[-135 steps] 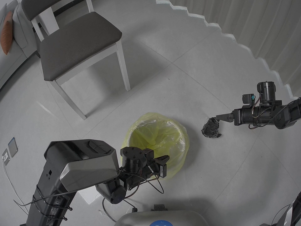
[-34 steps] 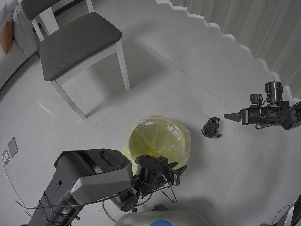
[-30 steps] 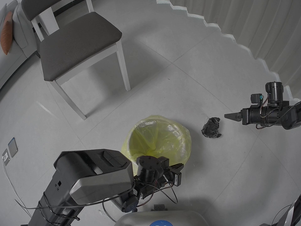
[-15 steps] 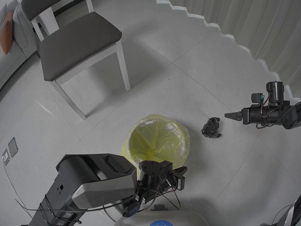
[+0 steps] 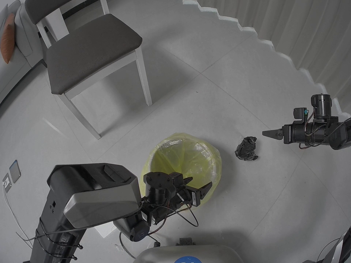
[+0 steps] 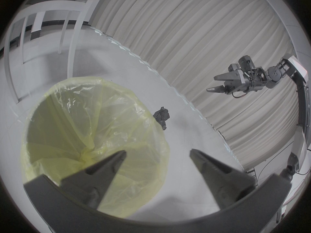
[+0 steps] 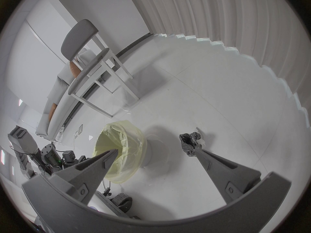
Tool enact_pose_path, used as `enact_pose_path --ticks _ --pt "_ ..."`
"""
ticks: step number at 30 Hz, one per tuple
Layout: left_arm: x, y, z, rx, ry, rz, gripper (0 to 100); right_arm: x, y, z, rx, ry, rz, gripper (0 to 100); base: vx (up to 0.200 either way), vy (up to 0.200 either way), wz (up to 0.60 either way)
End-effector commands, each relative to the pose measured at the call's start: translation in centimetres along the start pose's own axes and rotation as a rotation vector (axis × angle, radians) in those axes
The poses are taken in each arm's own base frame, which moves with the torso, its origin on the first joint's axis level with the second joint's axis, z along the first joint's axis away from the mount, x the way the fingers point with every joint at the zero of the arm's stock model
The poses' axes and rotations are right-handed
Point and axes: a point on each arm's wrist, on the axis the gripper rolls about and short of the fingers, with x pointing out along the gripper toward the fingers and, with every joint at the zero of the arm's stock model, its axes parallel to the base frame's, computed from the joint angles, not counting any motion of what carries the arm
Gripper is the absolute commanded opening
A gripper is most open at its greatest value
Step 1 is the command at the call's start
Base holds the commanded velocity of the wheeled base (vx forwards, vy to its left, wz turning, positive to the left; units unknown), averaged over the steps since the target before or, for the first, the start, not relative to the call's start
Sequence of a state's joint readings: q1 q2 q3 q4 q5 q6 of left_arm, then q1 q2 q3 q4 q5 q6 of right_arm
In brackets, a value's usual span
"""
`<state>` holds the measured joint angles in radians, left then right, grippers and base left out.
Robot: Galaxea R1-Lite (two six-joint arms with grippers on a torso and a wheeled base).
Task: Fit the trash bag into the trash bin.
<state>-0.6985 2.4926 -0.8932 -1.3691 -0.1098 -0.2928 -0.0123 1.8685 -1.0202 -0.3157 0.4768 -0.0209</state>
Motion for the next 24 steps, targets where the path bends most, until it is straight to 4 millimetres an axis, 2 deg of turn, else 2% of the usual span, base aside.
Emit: enact_pose_path --ticks 1,4,8,14,24 --pt "0.0 2.0 -0.9 0.013 0.019 0.047 100 -0.3 0.1 0.0 -0.001 -0.003 -0.001 100 0.000 0.000 0.00" --pt "-0.1 3.3 -1.1 0.030 0.023 0.077 100 -0.3 0.2 0.0 -0.002 -0.003 0.000 100 0.000 0.000 0.00" --pt "-0.4 3.9 -1.2 0.029 0.030 0.088 100 -0.3 0.2 0.0 -0.002 -0.003 0.000 100 0.000 0.000 0.00" --pt "-1.6 2.9 -2.4 0.058 0.065 0.065 100 -0.4 0.1 0.1 -0.002 -0.005 -0.001 100 0.000 0.000 0.00" --pt "-2.1 1.7 -2.3 0.073 0.046 0.031 100 -0.4 0.1 0.0 -0.001 -0.002 -0.001 100 0.000 0.000 0.00"
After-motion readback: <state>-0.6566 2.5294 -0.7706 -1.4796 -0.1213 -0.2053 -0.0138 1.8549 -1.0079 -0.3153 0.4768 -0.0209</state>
